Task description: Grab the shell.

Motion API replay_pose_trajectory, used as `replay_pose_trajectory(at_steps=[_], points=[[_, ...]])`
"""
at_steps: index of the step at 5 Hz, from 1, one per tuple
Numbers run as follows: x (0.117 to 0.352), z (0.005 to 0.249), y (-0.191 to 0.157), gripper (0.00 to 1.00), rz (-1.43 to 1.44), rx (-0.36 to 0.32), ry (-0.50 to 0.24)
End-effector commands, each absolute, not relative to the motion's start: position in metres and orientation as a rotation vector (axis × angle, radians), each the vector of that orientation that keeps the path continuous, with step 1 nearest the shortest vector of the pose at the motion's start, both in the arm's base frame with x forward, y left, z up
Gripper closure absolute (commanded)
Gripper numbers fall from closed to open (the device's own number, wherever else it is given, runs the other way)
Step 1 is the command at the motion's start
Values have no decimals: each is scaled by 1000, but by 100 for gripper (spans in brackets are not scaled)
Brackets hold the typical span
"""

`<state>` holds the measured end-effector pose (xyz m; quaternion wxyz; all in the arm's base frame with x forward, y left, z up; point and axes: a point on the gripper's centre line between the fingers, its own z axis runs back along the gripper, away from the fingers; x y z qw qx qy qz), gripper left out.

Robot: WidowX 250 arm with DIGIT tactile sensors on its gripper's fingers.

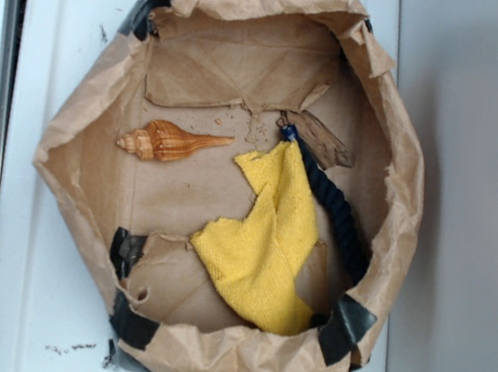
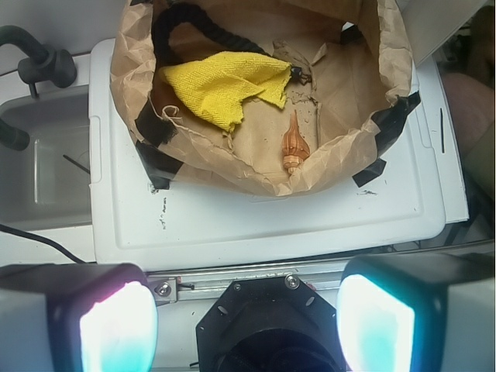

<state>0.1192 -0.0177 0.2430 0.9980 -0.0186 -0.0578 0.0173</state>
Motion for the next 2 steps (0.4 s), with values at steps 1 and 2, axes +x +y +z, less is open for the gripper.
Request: replay_pose_trajectory(at_steps=[1, 2], points=[[119, 243, -18, 0, 35, -37, -116], [155, 247, -11, 0, 40, -97, -91]])
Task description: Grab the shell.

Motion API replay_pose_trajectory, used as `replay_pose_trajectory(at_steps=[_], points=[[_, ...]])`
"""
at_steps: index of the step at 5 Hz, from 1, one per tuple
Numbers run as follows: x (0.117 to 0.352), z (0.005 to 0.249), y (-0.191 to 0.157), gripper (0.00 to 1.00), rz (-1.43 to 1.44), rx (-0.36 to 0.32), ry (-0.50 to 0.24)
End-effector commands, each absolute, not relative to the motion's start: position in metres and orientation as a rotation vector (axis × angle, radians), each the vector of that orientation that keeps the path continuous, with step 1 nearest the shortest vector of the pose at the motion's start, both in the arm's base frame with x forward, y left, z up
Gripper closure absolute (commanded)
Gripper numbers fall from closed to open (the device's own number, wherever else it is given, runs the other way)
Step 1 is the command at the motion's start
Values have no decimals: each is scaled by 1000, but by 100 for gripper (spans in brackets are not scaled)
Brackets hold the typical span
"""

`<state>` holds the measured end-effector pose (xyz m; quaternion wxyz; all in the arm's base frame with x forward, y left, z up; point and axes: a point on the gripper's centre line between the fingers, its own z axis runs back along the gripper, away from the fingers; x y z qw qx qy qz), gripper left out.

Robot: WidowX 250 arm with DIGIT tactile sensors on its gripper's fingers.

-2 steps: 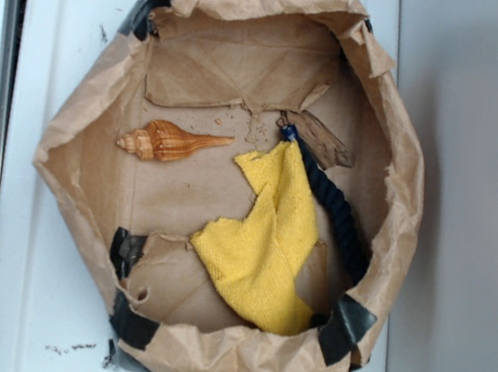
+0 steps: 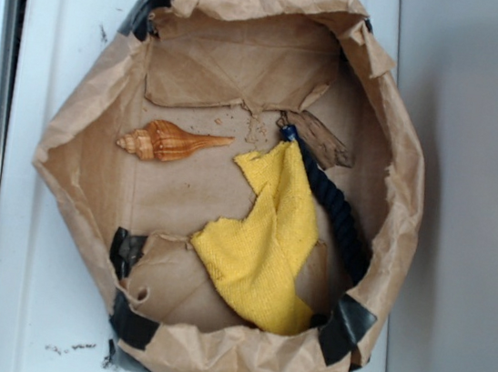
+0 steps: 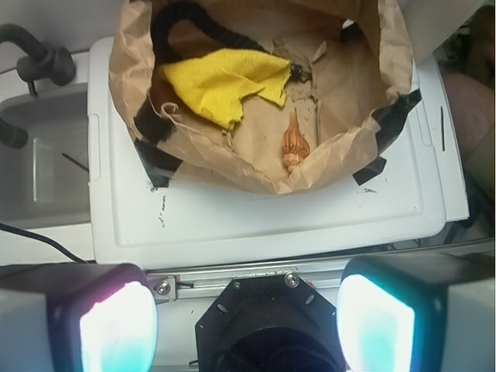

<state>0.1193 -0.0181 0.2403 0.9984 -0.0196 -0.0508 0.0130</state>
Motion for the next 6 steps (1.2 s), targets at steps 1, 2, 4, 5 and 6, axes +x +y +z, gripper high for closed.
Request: replay_pose_trajectory(at_steps=[1, 2, 4, 5, 6], points=[[181, 246, -5, 0, 45, -120, -94], [207, 237, 4, 0, 7, -115, -121], [247, 172, 22, 0, -137, -55, -100], [202, 135, 30, 0, -165, -48, -62], [202, 135, 30, 0, -165, -48, -62]])
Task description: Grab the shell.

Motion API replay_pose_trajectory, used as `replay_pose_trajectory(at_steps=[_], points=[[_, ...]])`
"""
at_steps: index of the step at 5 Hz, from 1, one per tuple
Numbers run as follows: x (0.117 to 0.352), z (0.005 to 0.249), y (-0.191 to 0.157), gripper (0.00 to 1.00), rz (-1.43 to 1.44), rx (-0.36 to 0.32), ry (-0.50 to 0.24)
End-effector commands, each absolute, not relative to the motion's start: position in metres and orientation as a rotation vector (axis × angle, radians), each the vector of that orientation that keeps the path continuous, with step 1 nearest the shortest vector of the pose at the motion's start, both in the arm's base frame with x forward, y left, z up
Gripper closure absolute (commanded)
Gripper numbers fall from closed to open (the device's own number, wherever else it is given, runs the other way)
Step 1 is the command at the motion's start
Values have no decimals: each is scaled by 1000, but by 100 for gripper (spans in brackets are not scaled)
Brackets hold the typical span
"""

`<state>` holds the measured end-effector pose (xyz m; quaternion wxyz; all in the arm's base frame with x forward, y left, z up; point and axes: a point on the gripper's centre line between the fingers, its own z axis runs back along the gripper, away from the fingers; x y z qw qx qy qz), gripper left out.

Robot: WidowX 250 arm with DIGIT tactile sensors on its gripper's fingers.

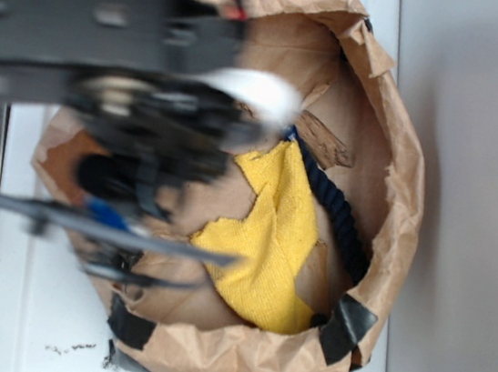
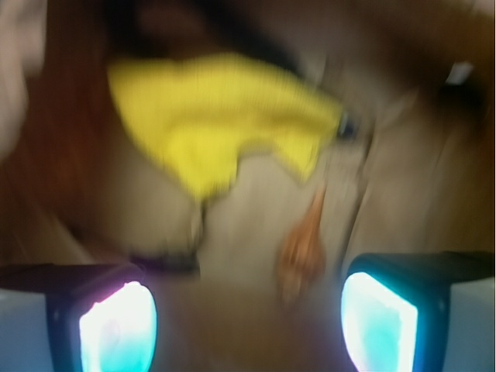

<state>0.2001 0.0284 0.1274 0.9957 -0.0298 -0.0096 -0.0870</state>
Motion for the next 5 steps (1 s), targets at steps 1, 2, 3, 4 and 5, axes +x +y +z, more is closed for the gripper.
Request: replay_pose_trajectory(at_steps=[1, 2, 3, 4, 5], points=[[202, 135, 30, 0, -165, -48, -62], [202, 135, 30, 0, -165, -48, -62], [202, 135, 30, 0, -165, -48, -62], [231, 116, 37, 0, -106, -40, -29], [244, 111, 37, 0, -100, -40, -24]])
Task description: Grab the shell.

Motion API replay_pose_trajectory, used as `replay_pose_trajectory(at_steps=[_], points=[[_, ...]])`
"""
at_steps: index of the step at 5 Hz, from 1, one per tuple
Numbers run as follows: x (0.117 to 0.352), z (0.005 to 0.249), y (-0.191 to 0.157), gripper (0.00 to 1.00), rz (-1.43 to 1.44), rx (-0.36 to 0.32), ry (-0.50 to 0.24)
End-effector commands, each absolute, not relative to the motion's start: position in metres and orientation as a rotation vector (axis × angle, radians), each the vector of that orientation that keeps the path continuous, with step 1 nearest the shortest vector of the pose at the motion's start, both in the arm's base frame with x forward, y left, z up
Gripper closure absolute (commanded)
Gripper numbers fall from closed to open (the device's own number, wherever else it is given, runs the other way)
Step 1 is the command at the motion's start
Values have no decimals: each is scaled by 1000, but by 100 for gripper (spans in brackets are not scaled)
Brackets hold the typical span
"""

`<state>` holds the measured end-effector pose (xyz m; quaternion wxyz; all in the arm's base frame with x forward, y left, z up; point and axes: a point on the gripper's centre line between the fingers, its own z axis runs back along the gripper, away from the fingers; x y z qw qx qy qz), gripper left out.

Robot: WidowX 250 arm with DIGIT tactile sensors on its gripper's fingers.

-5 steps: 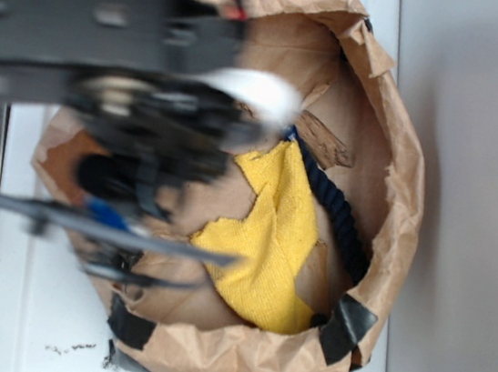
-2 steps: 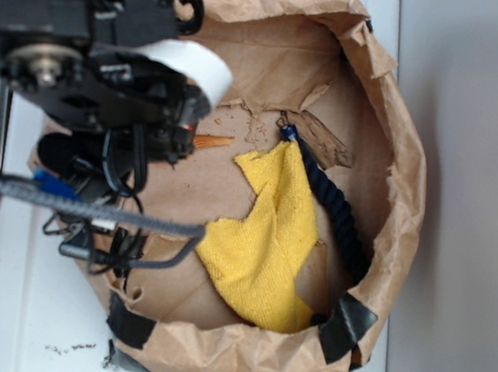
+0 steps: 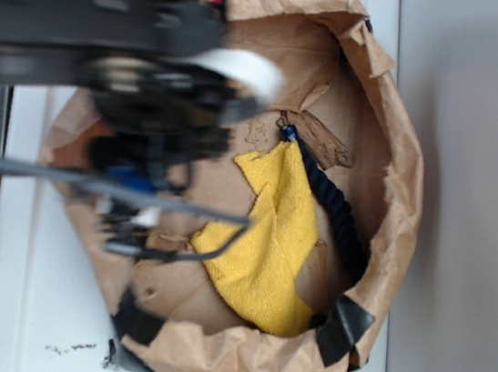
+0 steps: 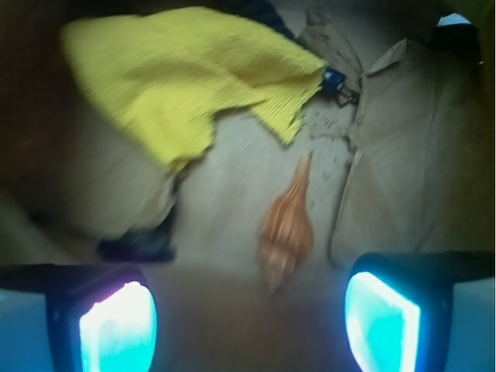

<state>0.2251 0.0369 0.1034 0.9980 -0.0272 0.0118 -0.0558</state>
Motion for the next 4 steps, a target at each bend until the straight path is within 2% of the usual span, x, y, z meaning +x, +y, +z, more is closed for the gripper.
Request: replay_pose_trajectory(at_steps=[1, 2, 4], points=[[239, 111, 37, 0, -116, -35, -37], [232, 104, 41, 0, -119, -15, -50], [227, 78, 51, 0, -112, 37, -26]])
